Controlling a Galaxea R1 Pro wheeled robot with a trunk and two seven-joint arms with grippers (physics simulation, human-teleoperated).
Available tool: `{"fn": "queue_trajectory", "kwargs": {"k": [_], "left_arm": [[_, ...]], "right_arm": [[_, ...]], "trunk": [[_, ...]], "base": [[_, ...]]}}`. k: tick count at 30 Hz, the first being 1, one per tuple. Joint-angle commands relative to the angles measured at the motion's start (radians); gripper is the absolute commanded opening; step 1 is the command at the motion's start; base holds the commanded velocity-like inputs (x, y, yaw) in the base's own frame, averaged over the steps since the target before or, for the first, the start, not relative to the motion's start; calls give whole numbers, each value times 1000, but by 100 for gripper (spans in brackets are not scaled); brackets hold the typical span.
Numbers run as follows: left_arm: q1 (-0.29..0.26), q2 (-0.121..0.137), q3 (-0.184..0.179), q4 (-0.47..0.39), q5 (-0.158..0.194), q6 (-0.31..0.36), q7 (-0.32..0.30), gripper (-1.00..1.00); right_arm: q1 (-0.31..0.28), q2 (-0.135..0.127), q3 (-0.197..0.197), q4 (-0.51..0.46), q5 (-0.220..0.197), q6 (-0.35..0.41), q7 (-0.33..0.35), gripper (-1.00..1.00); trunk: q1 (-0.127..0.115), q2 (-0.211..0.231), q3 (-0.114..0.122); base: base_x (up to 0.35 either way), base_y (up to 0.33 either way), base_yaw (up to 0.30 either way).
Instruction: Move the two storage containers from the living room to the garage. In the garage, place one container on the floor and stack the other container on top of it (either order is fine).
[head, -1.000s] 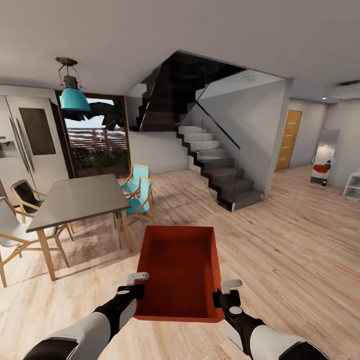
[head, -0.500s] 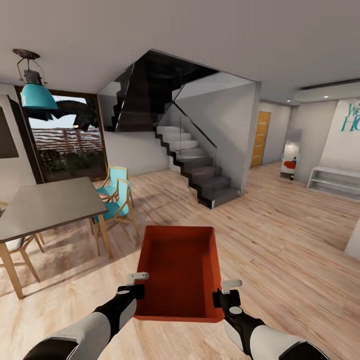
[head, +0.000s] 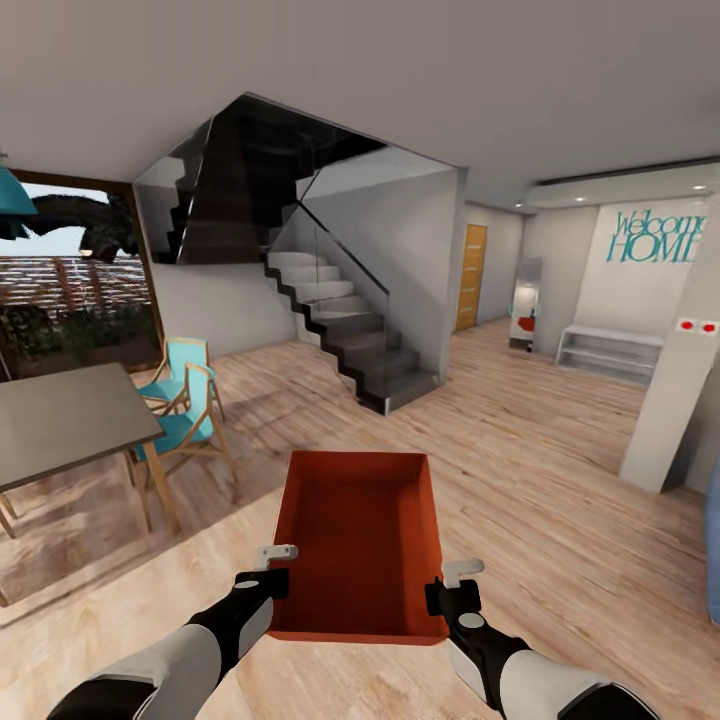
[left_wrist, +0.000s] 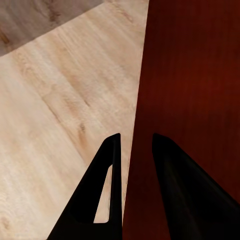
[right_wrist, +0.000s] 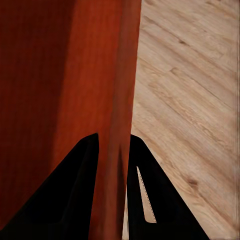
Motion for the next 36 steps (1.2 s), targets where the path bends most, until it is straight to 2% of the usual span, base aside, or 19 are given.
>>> {"fn": "queue_trajectory", "kwargs": {"k": [1, 25, 36], "left_arm": [[0, 4, 7, -5, -15, 3, 10, -100], [0, 1, 7, -4, -17, 3, 10, -100], [0, 1, 6, 2, -23, 3, 10, -100]], "right_arm": [[-1, 0, -70, 2, -16, -3, -1, -100], [-1, 0, -70, 2, -15, -3, 0, -100], [-1, 1, -70, 2, -15, -2, 1, -100]], "trunk": [[0, -2, -2], [0, -2, -2], [0, -2, -2]], "base": [[0, 0, -287], [4, 0, -287], [241, 0, -251]]}}
